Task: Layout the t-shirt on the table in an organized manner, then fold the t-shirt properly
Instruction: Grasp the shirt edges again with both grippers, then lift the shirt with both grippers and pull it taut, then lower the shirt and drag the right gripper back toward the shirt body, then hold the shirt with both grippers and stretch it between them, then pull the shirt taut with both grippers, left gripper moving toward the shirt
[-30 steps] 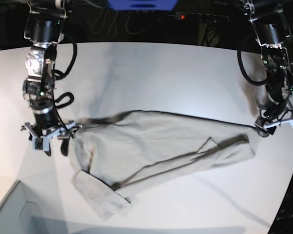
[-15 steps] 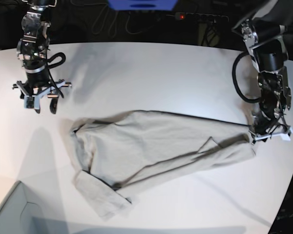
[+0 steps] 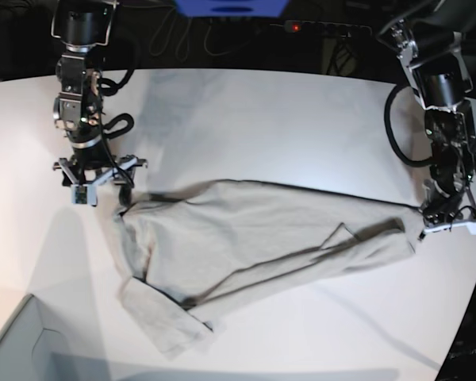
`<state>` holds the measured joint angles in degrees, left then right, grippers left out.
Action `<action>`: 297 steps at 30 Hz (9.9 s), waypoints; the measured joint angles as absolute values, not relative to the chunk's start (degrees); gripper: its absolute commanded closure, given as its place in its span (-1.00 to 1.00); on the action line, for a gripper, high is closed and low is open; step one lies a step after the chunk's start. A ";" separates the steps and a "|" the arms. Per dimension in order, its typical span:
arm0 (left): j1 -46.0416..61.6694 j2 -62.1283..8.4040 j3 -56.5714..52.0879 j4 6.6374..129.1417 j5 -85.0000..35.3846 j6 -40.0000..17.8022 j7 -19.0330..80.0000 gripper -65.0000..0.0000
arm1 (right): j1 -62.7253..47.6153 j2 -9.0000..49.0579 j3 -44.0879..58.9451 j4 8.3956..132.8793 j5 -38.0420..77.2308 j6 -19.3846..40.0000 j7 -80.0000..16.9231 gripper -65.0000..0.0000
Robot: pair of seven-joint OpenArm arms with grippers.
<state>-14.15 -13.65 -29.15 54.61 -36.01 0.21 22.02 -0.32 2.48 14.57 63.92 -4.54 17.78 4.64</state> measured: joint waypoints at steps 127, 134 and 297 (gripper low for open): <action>-7.33 -17.43 -26.96 65.60 -50.68 0.47 29.85 1.00 | 4.47 6.31 3.86 63.00 -4.27 18.15 -8.40 -0.33; -7.16 -17.43 -26.96 65.60 -50.65 0.45 29.78 1.00 | 8.16 6.46 3.99 58.59 -4.40 18.09 -8.08 0.32; -15.18 -7.31 -26.81 52.45 -43.97 0.71 23.49 -0.01 | -0.19 9.47 14.87 87.46 -4.73 18.33 -15.46 1.00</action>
